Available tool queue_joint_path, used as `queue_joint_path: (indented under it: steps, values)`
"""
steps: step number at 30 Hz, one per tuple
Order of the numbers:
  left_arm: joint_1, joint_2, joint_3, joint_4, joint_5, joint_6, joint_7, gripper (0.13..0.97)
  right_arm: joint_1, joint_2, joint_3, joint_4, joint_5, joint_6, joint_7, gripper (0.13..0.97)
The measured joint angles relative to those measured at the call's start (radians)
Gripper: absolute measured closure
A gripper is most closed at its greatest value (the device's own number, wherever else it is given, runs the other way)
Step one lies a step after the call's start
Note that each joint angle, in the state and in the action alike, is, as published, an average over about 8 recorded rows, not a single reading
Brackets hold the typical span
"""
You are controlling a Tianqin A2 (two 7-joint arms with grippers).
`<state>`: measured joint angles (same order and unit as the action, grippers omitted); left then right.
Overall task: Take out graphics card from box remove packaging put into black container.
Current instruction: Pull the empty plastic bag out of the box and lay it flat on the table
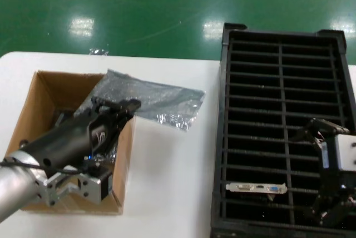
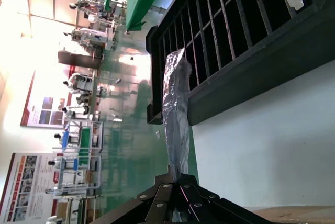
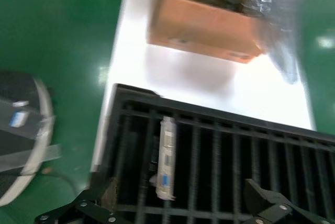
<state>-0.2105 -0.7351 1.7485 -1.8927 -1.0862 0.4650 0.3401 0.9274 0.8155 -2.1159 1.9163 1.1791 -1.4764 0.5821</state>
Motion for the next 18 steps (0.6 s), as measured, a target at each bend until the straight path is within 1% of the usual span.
queue_joint_path:
  steps: [3, 7, 9, 11, 13, 15, 16, 18]
  values:
    - [0.000, 0.000, 0.000, 0.000, 0.000, 0.000, 0.000, 0.959, -0.037, 0.020, 0.040, 0.008, 0.000, 0.037, -0.010, 0.299]
    - [0.000, 0.001, 0.000, -0.001, 0.002, 0.001, -0.002, 0.959, -0.049, 0.026, 0.052, 0.011, 0.000, 0.049, -0.013, 0.226]
    - [0.000, 0.009, -0.002, -0.007, 0.011, 0.009, -0.012, 0.959, -0.049, 0.026, 0.053, 0.011, 0.001, 0.050, -0.013, 0.216]
    - [0.000, 0.024, -0.006, -0.018, 0.029, 0.026, -0.035, 0.959, -0.050, 0.026, 0.053, 0.011, 0.001, 0.050, -0.014, 0.196]
    - [-0.001, 0.050, -0.014, -0.034, 0.058, 0.055, -0.077, 0.959, -0.050, 0.026, 0.053, 0.011, 0.001, 0.050, -0.014, 0.176]
    - [-0.004, 0.094, -0.028, -0.056, 0.094, 0.103, -0.139, 0.959, -0.050, 0.026, 0.053, 0.011, 0.001, 0.050, -0.014, 0.156]
    - [-0.006, 0.122, -0.039, -0.068, 0.112, 0.134, -0.177, 0.959, -0.050, 0.026, 0.053, 0.011, 0.001, 0.050, -0.014, 0.146]
    - [-0.011, 0.190, -0.066, -0.089, 0.144, 0.206, -0.260, 0.959, -0.050, 0.026, 0.053, 0.011, 0.001, 0.050, -0.014, 0.143]
